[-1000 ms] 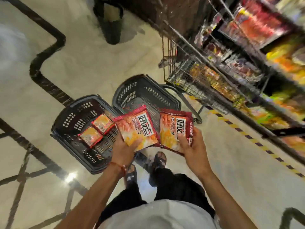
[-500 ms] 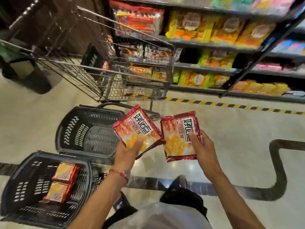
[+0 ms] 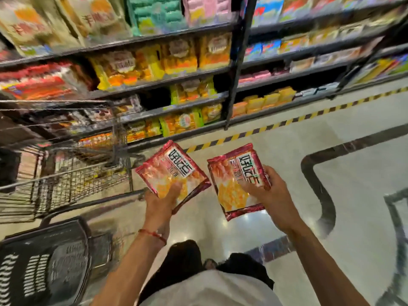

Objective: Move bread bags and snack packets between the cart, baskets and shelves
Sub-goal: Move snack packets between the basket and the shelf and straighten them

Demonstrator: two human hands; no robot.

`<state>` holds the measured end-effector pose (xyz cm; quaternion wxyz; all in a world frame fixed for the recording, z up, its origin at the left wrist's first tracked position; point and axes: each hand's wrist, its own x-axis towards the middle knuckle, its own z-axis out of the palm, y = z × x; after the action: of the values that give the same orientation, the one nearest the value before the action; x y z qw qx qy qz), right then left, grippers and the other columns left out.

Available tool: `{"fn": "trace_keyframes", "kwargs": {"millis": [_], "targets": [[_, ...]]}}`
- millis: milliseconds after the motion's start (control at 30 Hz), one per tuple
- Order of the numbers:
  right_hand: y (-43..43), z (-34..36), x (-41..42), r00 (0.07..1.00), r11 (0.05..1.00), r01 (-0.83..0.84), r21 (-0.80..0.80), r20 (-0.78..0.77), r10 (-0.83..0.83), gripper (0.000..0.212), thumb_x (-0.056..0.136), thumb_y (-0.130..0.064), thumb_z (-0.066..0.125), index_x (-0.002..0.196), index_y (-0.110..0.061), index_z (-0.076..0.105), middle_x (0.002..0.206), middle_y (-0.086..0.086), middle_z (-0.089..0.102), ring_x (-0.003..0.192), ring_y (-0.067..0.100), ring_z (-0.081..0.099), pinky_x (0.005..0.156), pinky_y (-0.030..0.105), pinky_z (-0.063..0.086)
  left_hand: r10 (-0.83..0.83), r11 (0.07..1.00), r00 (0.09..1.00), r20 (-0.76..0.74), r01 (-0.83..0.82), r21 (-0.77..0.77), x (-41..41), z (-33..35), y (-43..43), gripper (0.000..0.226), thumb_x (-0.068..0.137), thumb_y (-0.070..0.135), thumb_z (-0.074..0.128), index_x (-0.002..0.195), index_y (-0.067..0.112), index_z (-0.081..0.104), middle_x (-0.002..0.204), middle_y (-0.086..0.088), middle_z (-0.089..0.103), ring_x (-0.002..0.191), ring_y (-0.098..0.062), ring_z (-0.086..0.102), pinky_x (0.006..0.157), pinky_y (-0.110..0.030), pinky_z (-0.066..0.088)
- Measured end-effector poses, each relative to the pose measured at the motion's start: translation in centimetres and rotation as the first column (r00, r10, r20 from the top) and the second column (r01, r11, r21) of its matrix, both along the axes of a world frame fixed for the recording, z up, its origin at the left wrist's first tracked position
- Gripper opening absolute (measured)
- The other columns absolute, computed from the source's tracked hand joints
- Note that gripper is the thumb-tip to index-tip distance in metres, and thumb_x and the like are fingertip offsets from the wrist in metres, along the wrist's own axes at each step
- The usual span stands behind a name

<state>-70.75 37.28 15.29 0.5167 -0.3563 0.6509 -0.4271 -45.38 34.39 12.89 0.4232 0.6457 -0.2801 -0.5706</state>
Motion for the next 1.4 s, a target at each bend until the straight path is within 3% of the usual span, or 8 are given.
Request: {"fn": "trace_keyframes", "kwargs": {"millis": [133, 367, 567, 900, 1000, 1100, 1233, 1400], "targets": [[-3.4, 0.0, -6.6, 0.998, 0.996, 0.068, 0.052, -0.001, -0.068, 0.084, 0.069, -0.033, 0.091, 0.141, -0.030, 0.048, 0.120, -0.009, 0.070, 0.101, 0.008, 0.074, 0.075, 0.026, 0.062, -0.065, 0.998, 0.997, -0.029, 0.066, 0.014, -6.8, -0.1, -6.7, 0.082, 0.085, 0.031, 0.083, 0.145, 0.010, 0.032, 0.127, 0.002, 0.062, 0.120, -0.022, 0.061, 0.091, -0.032, 0.050], [-12.5, 0.5, -19.7, 0.951, 0.952, 0.305, 0.024, -0.068, -0.303, 0.078, 0.070, -0.026, 0.095, 0.135, -0.028, 0.051, 0.118, -0.005, 0.072, 0.095, 0.009, 0.076, 0.075, 0.029, 0.064, -0.221, 0.972, 0.966, -0.130, 0.229, 0.048, -20.0, -1.5, -20.9, 0.118, 0.064, 0.046, 0.094, 0.155, 0.031, 0.020, 0.144, 0.000, 0.058, 0.128, -0.025, 0.059, 0.113, -0.052, 0.043], [-19.7, 2.7, -30.3, 0.879, 0.889, 0.452, -0.075, -0.132, -0.458, 0.060, 0.072, -0.028, 0.093, 0.125, -0.020, 0.066, 0.110, -0.005, 0.078, 0.096, 0.013, 0.077, 0.077, 0.029, 0.064, -0.319, 0.946, 0.937, -0.145, 0.324, 0.013, -33.5, -0.3, -31.7, 0.074, 0.078, 0.019, 0.086, 0.138, 0.022, 0.044, 0.120, -0.006, 0.073, 0.112, -0.030, 0.070, 0.105, -0.059, 0.049], [-29.4, 3.0, -48.7, 0.722, 0.713, 0.691, -0.120, 0.083, -0.686, 0.047, 0.076, -0.012, 0.090, 0.120, -0.011, 0.071, 0.106, 0.004, 0.080, 0.096, 0.023, 0.079, 0.082, 0.040, 0.065, -0.387, 0.921, 0.909, -0.157, 0.387, -0.035, -53.8, 1.3, -44.0, 0.080, 0.074, 0.059, 0.084, 0.142, 0.032, 0.052, 0.144, -0.001, 0.061, 0.128, -0.026, 0.062, 0.107, -0.052, 0.046], [-32.8, 2.9, -56.0, 0.740, 0.723, 0.673, -0.159, 0.116, -0.663, 0.036, 0.084, -0.013, 0.084, 0.117, -0.010, 0.071, 0.104, 0.006, 0.081, 0.094, 0.026, 0.079, 0.076, 0.037, 0.066, -0.451, 0.893, 0.888, -0.095, 0.446, -0.065, -60.9, 2.0, -46.6, 0.048, 0.089, 0.050, 0.073, 0.132, 0.036, 0.056, 0.131, 0.005, 0.069, 0.119, -0.021, 0.067, 0.102, -0.050, 0.049], [-35.7, 3.0, -63.9, 0.788, 0.770, 0.613, -0.178, 0.068, -0.612, 0.032, 0.090, -0.023, 0.078, 0.121, -0.017, 0.069, 0.108, 0.002, 0.080, 0.096, 0.023, 0.079, 0.079, 0.038, 0.066, -0.467, 0.881, 0.884, -0.036, 0.461, -0.110, -67.9, 2.7, -48.9, 0.068, 0.081, 0.056, 0.079, 0.137, 0.027, 0.055, 0.128, -0.001, 0.071, 0.118, -0.027, 0.068, 0.104, -0.056, 0.050], [-39.7, 3.4, -73.8, 0.852, 0.840, 0.515, -0.169, -0.007, -0.524, 0.027, 0.099, -0.034, 0.069, 0.123, -0.023, 0.064, 0.111, -0.002, 0.079, 0.098, 0.017, 0.078, 0.088, 0.043, 0.064, -0.400, 0.902, 0.917, 0.019, 0.397, -0.171, -76.2, 3.7, -51.7, 0.037, 0.098, 0.025, 0.069, 0.131, 0.020, 0.056, 0.107, 0.009, 0.077, 0.095, -0.007, 0.075, 0.076, -0.022, 0.058], [-45.1, 4.0, -83.4, 0.876, 0.870, 0.482, -0.104, 0.041, -0.480, 0.043, 0.099, -0.041, 0.067, 0.133, -0.020, 0.051, 0.120, 0.003, 0.075, 0.101, 0.020, 0.077, 0.093, 0.052, 0.061, -0.326, 0.924, 0.944, 0.054, 0.330, -0.193, -84.5, 4.5, -56.1, 0.044, 0.099, 0.015, 0.065, 0.136, 0.021, 0.042, 0.122, -0.006, 0.068, 0.100, -0.019, 0.072, 0.081, -0.034, 0.056]]}}
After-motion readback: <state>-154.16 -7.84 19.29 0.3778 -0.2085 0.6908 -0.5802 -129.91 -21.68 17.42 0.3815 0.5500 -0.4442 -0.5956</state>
